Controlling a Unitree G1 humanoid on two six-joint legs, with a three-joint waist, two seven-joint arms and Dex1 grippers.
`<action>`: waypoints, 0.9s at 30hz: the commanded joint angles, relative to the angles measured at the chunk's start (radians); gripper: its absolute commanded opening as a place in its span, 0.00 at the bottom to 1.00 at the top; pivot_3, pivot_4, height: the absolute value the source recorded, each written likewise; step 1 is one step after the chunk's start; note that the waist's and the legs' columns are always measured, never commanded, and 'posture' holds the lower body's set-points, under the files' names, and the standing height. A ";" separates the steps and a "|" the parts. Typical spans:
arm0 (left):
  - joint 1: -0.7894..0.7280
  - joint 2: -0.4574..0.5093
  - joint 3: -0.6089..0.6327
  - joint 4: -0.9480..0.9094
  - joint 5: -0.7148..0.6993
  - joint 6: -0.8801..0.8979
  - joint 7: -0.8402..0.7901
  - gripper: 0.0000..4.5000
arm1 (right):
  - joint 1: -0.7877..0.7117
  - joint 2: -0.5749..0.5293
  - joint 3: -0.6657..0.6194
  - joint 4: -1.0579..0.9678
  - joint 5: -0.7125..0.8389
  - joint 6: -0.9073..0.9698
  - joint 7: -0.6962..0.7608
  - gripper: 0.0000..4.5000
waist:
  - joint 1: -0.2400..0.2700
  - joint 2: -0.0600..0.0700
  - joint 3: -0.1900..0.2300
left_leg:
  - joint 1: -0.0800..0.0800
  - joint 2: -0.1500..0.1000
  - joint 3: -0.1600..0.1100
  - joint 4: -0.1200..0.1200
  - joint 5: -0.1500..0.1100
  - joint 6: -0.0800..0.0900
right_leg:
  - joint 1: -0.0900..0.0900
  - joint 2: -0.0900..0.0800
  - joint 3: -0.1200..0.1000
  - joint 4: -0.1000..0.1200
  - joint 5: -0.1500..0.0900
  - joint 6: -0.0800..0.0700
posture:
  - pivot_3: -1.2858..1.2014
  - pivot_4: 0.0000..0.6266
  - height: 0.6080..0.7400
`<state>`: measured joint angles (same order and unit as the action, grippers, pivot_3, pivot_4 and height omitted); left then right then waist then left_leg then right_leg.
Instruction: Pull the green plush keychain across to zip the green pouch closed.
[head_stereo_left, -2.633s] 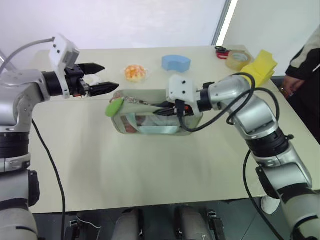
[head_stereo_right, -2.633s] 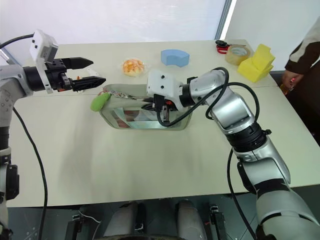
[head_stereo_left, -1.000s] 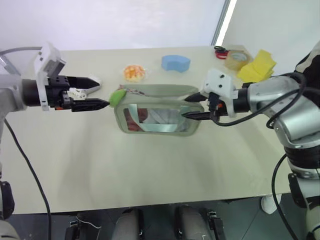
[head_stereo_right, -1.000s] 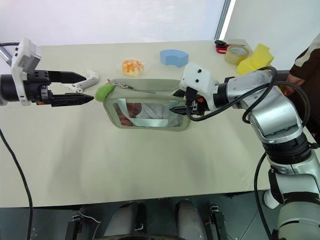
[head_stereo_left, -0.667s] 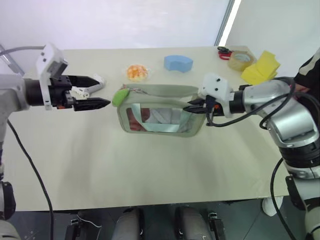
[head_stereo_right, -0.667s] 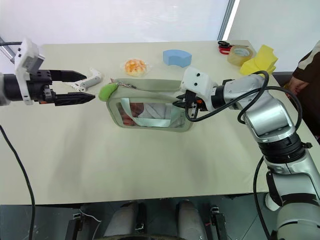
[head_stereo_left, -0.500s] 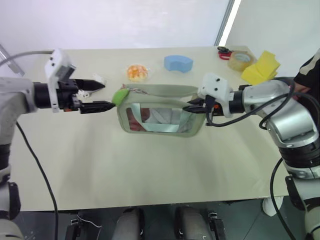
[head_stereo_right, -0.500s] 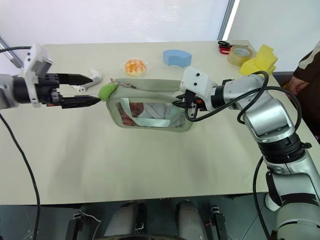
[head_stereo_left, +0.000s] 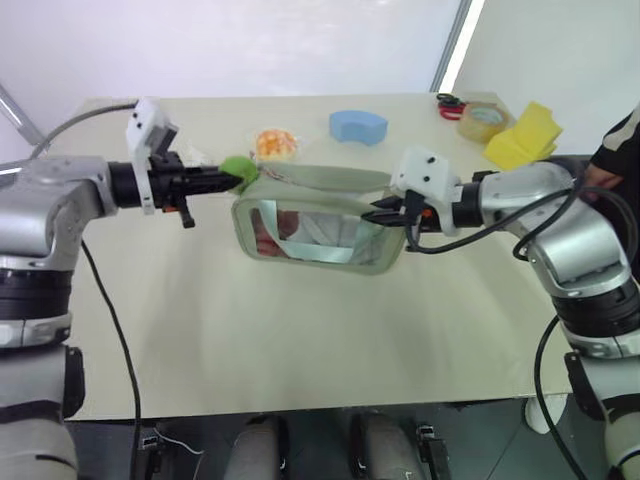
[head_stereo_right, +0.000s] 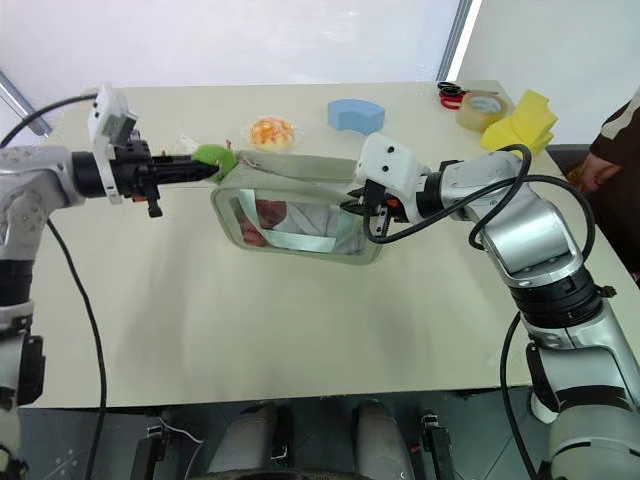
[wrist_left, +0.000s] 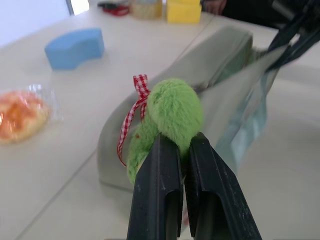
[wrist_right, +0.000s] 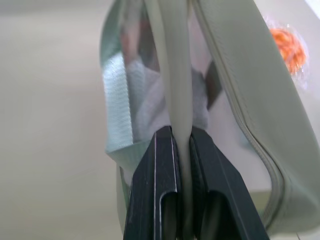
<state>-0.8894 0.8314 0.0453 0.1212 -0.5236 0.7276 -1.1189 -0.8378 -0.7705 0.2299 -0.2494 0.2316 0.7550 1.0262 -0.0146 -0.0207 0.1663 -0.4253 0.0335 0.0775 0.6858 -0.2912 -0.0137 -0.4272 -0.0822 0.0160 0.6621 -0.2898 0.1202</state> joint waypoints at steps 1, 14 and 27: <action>-0.055 -0.035 -0.005 -0.026 -0.018 -0.011 -0.018 0.00 | -0.007 0.005 0.000 -0.009 -0.011 -0.019 -0.010 0.00 | 0.000 0.000 0.000 | 0.000 0.000 0.000 0.000 0.000 0.000 | 0.000 0.000 0.000 0.000 0.000 0.000 | 0.52 0.24 1.00; -0.084 -0.160 -0.155 0.043 0.166 -0.248 -0.036 0.33 | -0.013 0.031 0.006 0.015 -0.030 -0.037 -0.016 0.00 | -0.004 0.000 0.000 | 0.001 0.000 0.000 0.000 0.000 0.000 | 0.001 0.000 0.000 0.000 0.000 0.000 | 0.52 0.24 1.00; -0.079 0.075 -0.115 0.111 0.198 -0.225 -0.174 0.99 | 0.001 0.016 -0.010 0.015 -0.029 -0.044 -0.012 0.00 | -0.004 0.000 0.000 | 0.001 0.000 0.000 0.000 0.000 0.000 | 0.000 0.000 0.000 0.000 0.000 0.000 | 0.52 0.24 1.00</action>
<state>-0.9827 0.8947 -0.0928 0.2334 -0.3349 0.5245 -1.2837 -0.8372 -0.7495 0.2395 -0.2288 0.2006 0.7229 1.0140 -0.0186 -0.0206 0.1662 -0.4242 0.0337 0.0776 0.6858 -0.2912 -0.0137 -0.4267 -0.0821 0.0159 0.6622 -0.2898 0.1202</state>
